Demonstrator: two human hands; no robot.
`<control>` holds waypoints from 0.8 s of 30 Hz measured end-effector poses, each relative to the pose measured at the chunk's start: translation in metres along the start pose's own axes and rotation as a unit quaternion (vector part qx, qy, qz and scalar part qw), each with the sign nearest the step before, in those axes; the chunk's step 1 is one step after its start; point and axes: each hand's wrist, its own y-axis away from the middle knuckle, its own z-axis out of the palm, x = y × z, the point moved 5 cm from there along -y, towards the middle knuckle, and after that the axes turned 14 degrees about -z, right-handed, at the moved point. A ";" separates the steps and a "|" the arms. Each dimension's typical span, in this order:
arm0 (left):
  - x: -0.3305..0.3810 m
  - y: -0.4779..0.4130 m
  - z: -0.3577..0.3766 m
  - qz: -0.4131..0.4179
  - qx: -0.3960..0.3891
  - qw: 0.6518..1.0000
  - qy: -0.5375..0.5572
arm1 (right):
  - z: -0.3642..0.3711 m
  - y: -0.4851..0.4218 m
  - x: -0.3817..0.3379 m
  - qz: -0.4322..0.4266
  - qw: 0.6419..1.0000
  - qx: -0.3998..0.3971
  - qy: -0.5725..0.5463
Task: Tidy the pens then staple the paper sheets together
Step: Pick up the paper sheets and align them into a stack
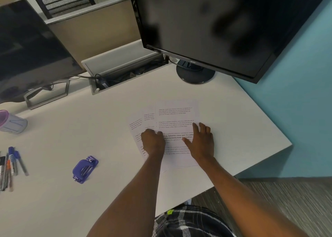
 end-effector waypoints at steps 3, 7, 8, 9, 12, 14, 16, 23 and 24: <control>0.000 0.002 0.002 -0.002 -0.001 1.000 -0.009 | 0.000 0.000 0.000 0.000 1.000 0.001 0.002; 0.001 0.001 0.002 -0.013 0.000 1.000 -0.011 | 0.000 0.000 0.000 0.000 1.000 0.003 0.006; 0.001 0.001 0.002 -0.019 -0.001 1.000 -0.008 | 0.000 0.000 0.000 0.000 1.000 0.003 0.006; 0.002 0.000 0.001 -0.023 0.000 1.000 -0.005 | 0.000 0.001 0.000 0.000 1.000 0.004 0.007; 0.002 -0.004 0.001 -0.040 -0.005 0.999 0.009 | 0.000 0.001 -0.001 0.000 1.000 0.004 0.011; 0.003 -0.006 0.003 -0.052 -0.018 0.998 0.020 | 0.000 0.001 0.000 0.001 1.000 0.003 0.012; 0.004 -0.010 0.007 -0.070 -0.037 0.996 0.038 | 0.000 0.000 0.000 0.001 1.000 0.002 0.012; 0.012 -0.009 0.013 -0.106 -0.076 0.991 0.034 | 0.000 0.000 -0.001 0.002 1.000 0.004 0.009; 0.012 -0.008 0.012 -0.110 -0.069 0.991 0.021 | 0.000 0.000 -0.001 0.003 1.000 0.004 0.008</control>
